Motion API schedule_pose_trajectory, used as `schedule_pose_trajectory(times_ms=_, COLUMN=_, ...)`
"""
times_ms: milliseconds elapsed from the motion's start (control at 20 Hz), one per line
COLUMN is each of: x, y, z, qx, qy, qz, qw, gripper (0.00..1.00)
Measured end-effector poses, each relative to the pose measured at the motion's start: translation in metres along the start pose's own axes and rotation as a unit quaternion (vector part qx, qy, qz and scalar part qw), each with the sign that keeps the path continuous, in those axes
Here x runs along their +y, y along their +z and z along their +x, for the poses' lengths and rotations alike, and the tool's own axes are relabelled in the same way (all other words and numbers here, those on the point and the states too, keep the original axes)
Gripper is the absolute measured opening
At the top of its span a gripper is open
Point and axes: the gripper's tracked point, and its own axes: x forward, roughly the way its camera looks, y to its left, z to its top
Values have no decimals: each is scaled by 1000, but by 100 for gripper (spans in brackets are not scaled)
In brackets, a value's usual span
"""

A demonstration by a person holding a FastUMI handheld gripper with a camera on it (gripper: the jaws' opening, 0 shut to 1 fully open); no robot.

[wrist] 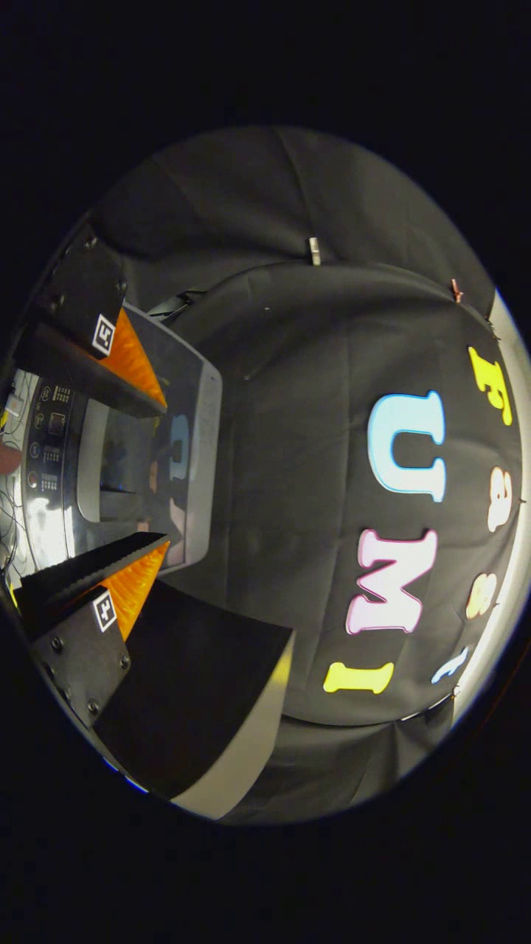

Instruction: Put the clothes into the washing machine and then close the washing machine lid.

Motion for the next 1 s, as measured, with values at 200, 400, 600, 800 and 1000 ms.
schedule_pose_trajectory(times_ms=200, x=-31, y=20, z=-34, qx=-30, qy=-9, qz=-2, qw=999, gripper=98)
schedule_pose_trajectory(times_ms=400, x=-58, y=49, z=-74, qx=-72, qy=-2, qz=-21, qw=997, gripper=99)
schedule_pose_trajectory(times_ms=600, x=-111, y=67, z=-113, qx=-101, qy=-9, qz=-15, qw=995, gripper=98)
schedule_pose_trajectory(times_ms=800, x=-183, y=61, z=-149, qx=-121, qy=-19, qz=9, qw=992, gripper=98)
schedule_pose_trajectory(times_ms=1000, x=-261, y=56, z=-163, qx=-142, qy=-48, qz=15, qw=989, gripper=98)
